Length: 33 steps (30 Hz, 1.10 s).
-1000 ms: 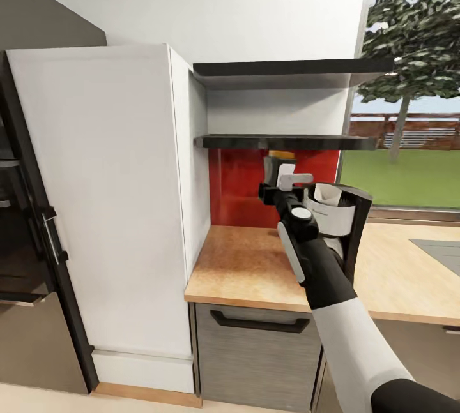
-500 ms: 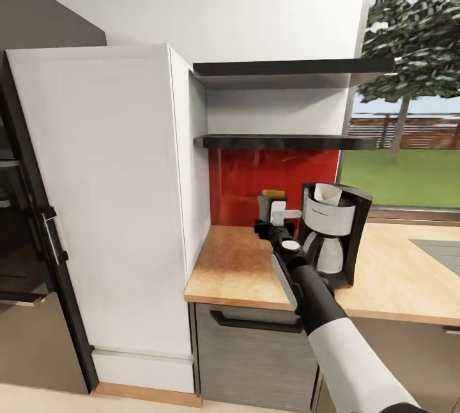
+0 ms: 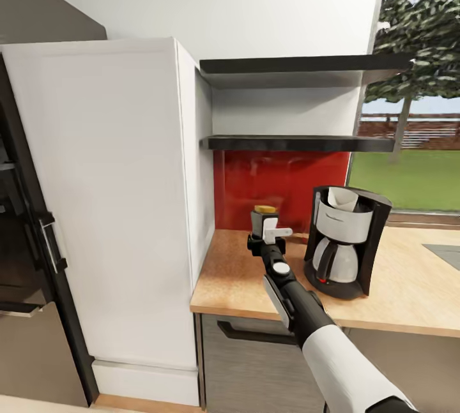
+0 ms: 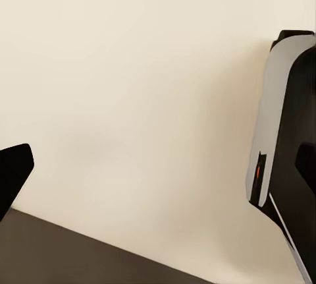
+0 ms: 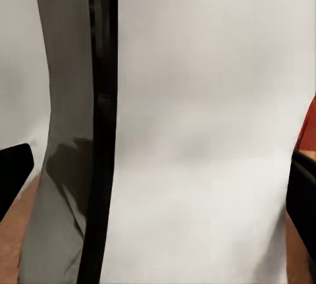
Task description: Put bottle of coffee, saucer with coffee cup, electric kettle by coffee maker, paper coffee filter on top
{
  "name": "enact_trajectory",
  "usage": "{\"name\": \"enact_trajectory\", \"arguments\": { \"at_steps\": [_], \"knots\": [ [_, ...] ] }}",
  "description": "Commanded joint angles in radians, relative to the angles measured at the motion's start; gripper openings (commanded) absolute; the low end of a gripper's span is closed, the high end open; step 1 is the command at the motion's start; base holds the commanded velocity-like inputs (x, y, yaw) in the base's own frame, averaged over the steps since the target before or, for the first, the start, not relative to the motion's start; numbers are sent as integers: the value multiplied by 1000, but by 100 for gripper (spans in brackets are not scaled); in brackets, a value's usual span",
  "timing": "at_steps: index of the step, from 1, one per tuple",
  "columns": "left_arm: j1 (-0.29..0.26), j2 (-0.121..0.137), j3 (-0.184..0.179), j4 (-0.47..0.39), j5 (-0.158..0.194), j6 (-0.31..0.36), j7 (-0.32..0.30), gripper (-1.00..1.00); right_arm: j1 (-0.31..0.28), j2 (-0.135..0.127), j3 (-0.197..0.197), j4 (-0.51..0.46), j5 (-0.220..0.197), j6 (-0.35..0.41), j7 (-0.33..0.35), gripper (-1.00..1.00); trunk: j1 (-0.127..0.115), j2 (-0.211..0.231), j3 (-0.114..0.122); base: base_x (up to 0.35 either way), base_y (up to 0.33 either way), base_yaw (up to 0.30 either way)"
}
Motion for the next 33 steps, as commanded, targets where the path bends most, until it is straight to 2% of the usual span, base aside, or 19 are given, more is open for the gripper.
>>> {"name": "enact_trajectory", "arguments": {
  "at_steps": [1,12,19,29,30,33],
  "knots": [
    [1,0,-8,-3,9,-1,4,100,6,0,6,-7,2,1,-5,-100,1,0,0,0,0,0],
    [-2,1,-9,-4,9,2,4,100,8,4,10,-69,6,33,1,-100,1,0,0,18,0,0],
    [-2,0,-9,-4,9,3,4,100,8,1,8,-109,9,32,0,-100,1,0,0,274,0,0],
    [-2,0,-9,-4,9,2,4,100,8,-3,7,-50,7,28,-2,-100,1,0,0,208,0,-1],
    [-2,-1,-9,-4,9,2,4,100,8,-4,7,14,7,28,-2,-100,1,0,0,27,0,-83],
    [-2,-2,-9,-4,9,2,4,100,8,-7,6,43,7,25,-2,-100,1,0,0,11,0,-200]
  ]
}}
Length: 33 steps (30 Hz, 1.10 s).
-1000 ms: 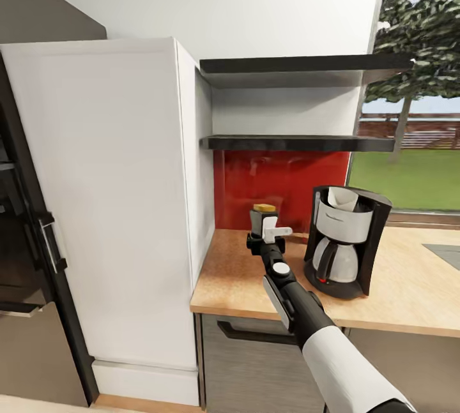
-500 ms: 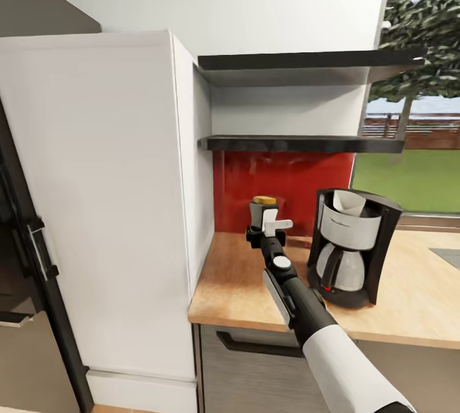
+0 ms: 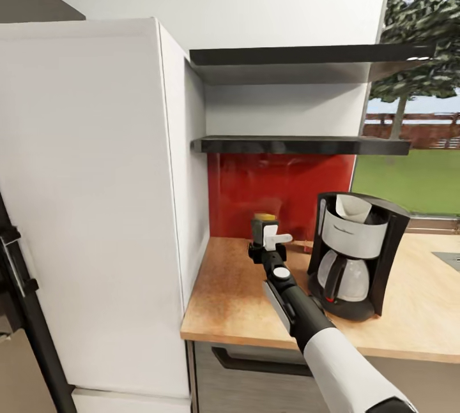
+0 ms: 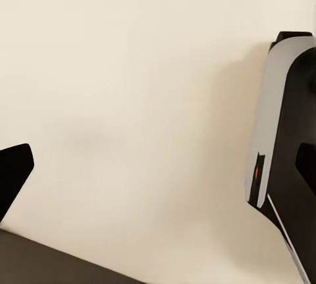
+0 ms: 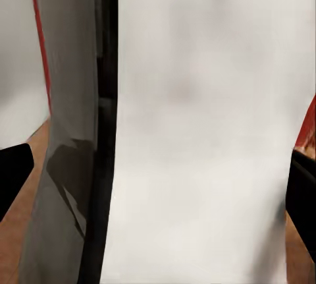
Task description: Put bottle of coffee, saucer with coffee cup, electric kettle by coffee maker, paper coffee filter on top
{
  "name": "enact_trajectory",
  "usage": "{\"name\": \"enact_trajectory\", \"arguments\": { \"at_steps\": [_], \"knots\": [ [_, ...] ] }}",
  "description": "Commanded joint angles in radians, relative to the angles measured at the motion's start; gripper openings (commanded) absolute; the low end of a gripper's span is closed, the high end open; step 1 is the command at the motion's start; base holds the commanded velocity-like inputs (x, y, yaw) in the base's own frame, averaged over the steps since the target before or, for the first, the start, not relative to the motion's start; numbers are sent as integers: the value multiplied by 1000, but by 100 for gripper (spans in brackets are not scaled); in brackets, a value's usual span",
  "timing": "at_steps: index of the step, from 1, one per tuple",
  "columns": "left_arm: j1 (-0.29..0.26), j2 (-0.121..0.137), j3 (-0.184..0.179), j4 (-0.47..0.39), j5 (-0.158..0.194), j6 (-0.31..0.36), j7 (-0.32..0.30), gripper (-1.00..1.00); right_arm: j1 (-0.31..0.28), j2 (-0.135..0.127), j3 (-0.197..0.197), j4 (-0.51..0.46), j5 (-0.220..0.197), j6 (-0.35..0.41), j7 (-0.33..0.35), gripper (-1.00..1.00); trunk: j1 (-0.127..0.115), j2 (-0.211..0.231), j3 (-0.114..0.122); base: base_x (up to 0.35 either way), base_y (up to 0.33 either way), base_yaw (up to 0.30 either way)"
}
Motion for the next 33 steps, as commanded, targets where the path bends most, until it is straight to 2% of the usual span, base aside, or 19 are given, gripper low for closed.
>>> {"name": "enact_trajectory", "arguments": {
  "at_steps": [1,7,12,15,19,23,27,33],
  "knots": [
    [1,0,-9,-2,9,-1,4,100,-1,-3,4,6,1,6,-7,-100,0,-1,0,4,0,-250],
    [1,0,-9,-2,9,-1,4,100,0,-18,3,45,1,-38,-11,-100,0,-1,0,1,0,-267],
    [1,2,-9,-2,9,-1,4,100,0,-19,4,112,1,-105,-17,-100,0,-1,0,0,0,-275],
    [1,2,-9,-2,9,-1,4,100,0,-16,5,149,0,-120,-18,-100,0,-1,0,0,0,-232],
    [1,2,-9,-2,9,-1,4,100,0,-11,6,202,-1,-187,-31,-100,0,-1,0,0,0,-53],
    [1,2,-9,-2,9,-1,4,100,0,-7,6,233,-4,-220,-105,-100,0,-1,0,0,0,-8],
    [1,2,-9,-2,9,-1,4,100,0,-6,7,269,-5,-255,-118,-100,0,-1,0,5,4,-1],
    [1,2,-9,-2,9,-1,4,100,0,-6,7,304,-5,-264,-119,-100,0,-1,0,158,134,0]
  ]
}}
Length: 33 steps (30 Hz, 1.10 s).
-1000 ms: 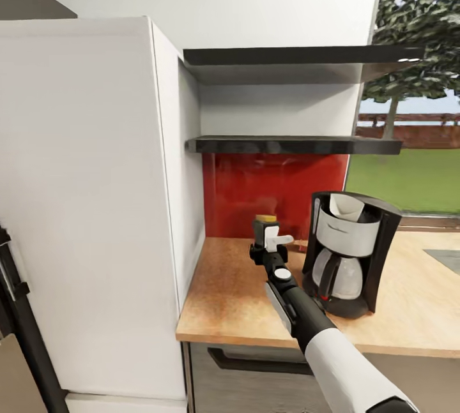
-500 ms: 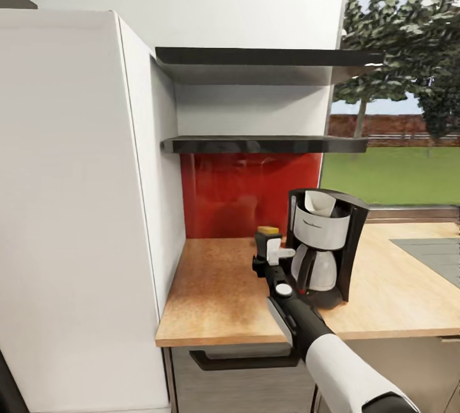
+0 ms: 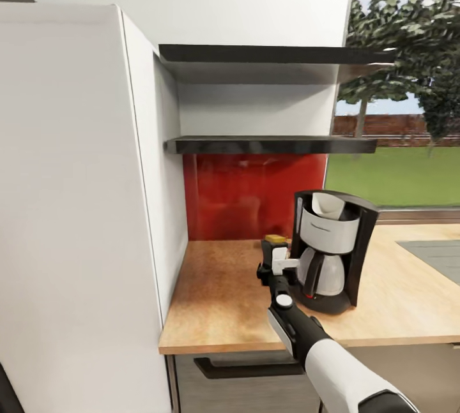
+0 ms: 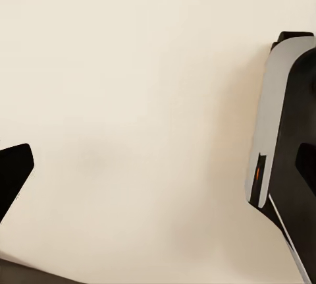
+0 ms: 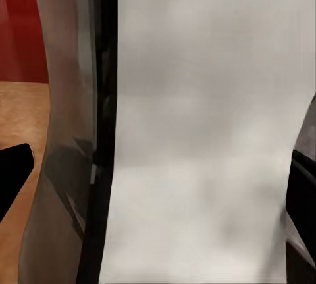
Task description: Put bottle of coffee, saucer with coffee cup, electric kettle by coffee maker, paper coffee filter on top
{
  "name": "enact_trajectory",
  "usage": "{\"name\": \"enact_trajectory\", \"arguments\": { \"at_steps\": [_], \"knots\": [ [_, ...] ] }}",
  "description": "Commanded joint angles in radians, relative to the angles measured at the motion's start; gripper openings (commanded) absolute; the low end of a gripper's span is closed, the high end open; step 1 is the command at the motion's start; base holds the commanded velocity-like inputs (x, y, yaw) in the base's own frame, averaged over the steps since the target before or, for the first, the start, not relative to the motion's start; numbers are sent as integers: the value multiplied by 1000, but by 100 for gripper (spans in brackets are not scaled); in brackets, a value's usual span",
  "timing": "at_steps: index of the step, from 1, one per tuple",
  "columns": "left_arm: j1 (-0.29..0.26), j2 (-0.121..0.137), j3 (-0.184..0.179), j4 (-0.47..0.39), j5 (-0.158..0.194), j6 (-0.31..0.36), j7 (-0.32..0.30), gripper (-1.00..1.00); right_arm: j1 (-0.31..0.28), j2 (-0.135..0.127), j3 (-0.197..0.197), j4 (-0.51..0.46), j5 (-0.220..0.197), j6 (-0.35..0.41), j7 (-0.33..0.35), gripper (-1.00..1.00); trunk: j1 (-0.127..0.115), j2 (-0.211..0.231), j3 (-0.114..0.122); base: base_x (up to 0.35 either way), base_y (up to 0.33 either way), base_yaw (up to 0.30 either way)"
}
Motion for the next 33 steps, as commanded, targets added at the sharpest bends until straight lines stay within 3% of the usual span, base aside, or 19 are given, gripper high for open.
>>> {"name": "enact_trajectory", "arguments": {
  "at_steps": [1,14,16,17,19,33],
  "knots": [
    [1,0,-9,-2,9,0,4,100,-1,0,7,11,1,-3,-7,-100,1,0,0,228,196,0],
    [1,-1,-9,-2,9,0,4,100,-1,0,6,97,-2,-76,-7,-100,1,0,0,44,36,0],
    [1,-1,-9,-2,9,0,4,100,-1,0,6,115,-20,-91,-7,-100,1,0,0,0,0,0],
    [1,-1,-9,-2,9,0,4,100,-1,0,6,129,-55,-99,-7,-100,1,0,0,0,0,0],
    [1,0,-9,-2,9,0,4,100,-1,-1,6,136,-81,-102,-7,-100,1,0,0,38,0,0],
    [1,-2,-9,-2,9,0,4,100,-1,-1,6,190,-95,-137,-7,-100,1,0,0,64,0,0]
  ]
}}
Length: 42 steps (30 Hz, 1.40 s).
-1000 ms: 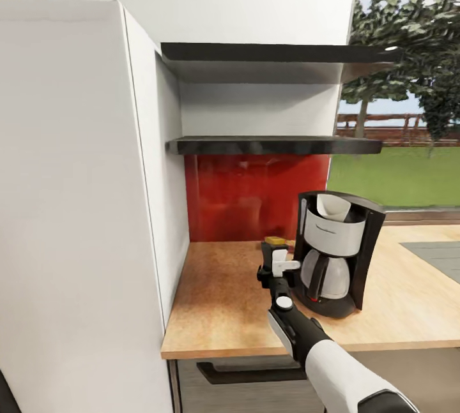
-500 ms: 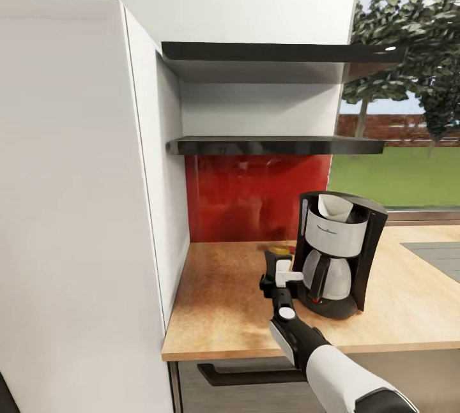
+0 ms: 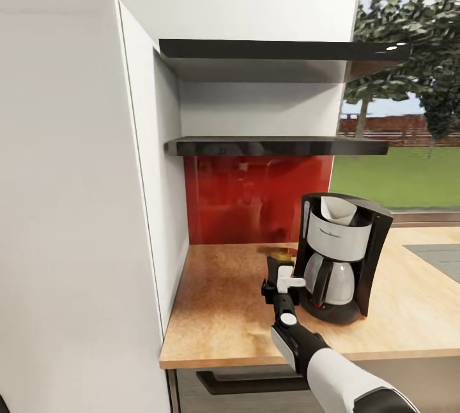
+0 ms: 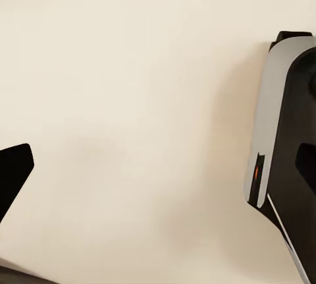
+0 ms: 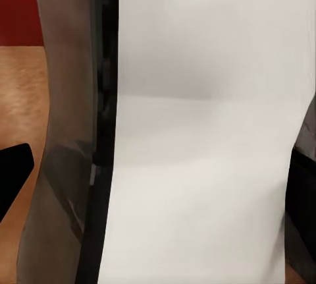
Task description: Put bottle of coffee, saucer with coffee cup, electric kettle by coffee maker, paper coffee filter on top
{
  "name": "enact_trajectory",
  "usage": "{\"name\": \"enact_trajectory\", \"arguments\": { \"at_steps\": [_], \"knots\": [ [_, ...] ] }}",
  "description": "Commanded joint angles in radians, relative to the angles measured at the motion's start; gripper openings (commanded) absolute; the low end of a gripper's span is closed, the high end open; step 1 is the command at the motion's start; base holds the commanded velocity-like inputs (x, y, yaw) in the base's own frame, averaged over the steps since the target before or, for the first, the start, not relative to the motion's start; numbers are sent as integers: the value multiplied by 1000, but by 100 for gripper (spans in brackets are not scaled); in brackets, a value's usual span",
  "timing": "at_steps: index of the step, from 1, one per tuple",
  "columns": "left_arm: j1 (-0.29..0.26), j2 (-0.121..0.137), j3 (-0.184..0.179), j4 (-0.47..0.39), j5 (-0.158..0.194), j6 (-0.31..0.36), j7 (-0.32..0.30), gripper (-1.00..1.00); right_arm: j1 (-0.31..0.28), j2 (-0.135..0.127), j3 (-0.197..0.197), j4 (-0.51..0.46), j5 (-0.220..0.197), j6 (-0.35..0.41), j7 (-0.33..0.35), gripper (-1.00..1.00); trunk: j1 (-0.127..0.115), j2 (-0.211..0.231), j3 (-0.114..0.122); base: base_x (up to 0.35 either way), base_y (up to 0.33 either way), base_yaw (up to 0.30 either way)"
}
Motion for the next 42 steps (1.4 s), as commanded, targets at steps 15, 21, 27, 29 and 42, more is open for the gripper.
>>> {"name": "enact_trajectory", "arguments": {
  "at_steps": [15,21,27,29,42],
  "knots": [
    [1,0,-9,-3,9,-2,4,100,-1,-3,8,58,-36,-7,-6,-100,0,-1,0,0,0,0],
    [1,0,-9,-3,9,-2,4,100,-1,-3,9,63,-36,-8,-6,-100,0,-1,0,0,0,0],
    [1,0,-9,-3,9,-2,4,100,-1,-3,9,63,-36,-8,-6,-100,0,-1,0,0,0,0],
    [1,0,-9,-3,9,-2,4,100,-1,-3,9,63,-36,-8,-6,-100,0,-1,0,0,0,0],
    [1,2,-9,-3,9,-2,4,100,-1,-3,9,65,-36,-8,-6,100,0,-1,0,0,0,0]
  ]
}}
